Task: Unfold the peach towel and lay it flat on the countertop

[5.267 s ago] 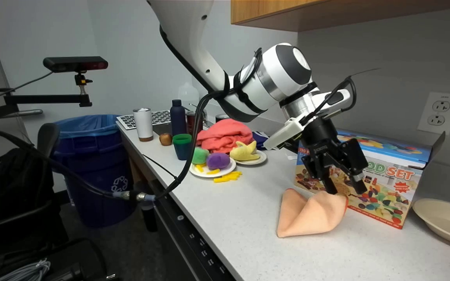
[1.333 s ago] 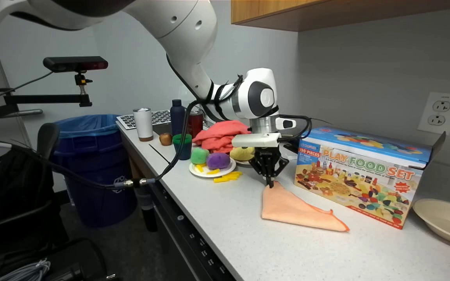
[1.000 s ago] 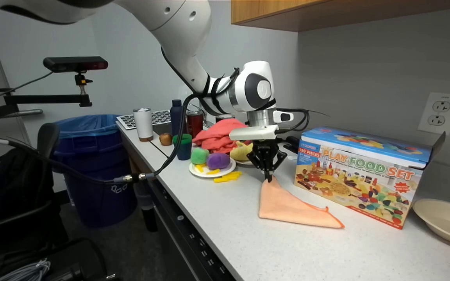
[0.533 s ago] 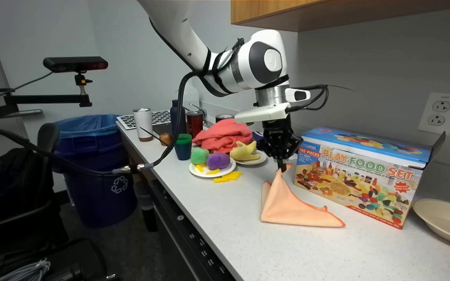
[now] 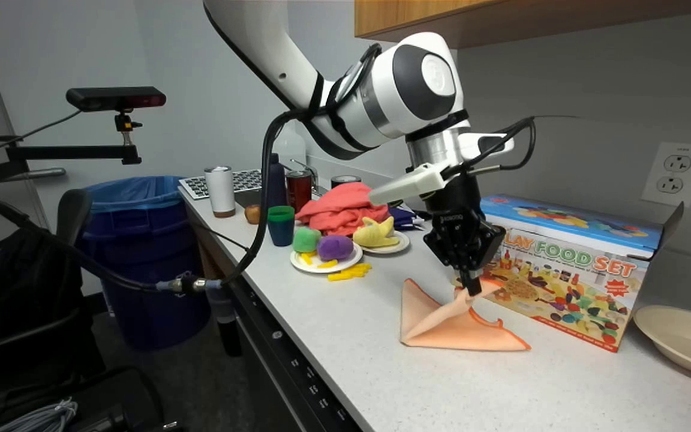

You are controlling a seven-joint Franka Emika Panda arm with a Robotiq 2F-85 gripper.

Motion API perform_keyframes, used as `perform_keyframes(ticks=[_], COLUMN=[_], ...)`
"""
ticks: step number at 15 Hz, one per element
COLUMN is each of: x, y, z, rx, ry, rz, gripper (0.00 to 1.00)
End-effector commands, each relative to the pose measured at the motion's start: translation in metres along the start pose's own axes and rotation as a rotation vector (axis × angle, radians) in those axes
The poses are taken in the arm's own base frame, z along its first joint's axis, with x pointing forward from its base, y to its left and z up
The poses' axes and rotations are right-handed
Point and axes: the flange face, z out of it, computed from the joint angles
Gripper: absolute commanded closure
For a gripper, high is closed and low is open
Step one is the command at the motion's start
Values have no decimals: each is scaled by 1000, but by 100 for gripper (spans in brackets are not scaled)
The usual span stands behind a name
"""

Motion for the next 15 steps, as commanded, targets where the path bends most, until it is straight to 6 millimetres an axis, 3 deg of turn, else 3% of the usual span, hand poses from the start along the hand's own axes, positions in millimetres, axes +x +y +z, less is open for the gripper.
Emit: perform_keyframes(ticks=[1, 4, 8, 9, 10, 15], x=[-24, -36, -43, -45, -46, -55], y=[19, 25, 25, 23, 22, 12], z=[27, 49, 63, 65, 66, 57], rx=[-22, -40, -61, -66, -72, -77], ry=[-97, -186, -272, -293, -311, -331], rz=[62, 77, 80, 81, 85, 89], gripper=[100, 100, 100, 82, 72, 34])
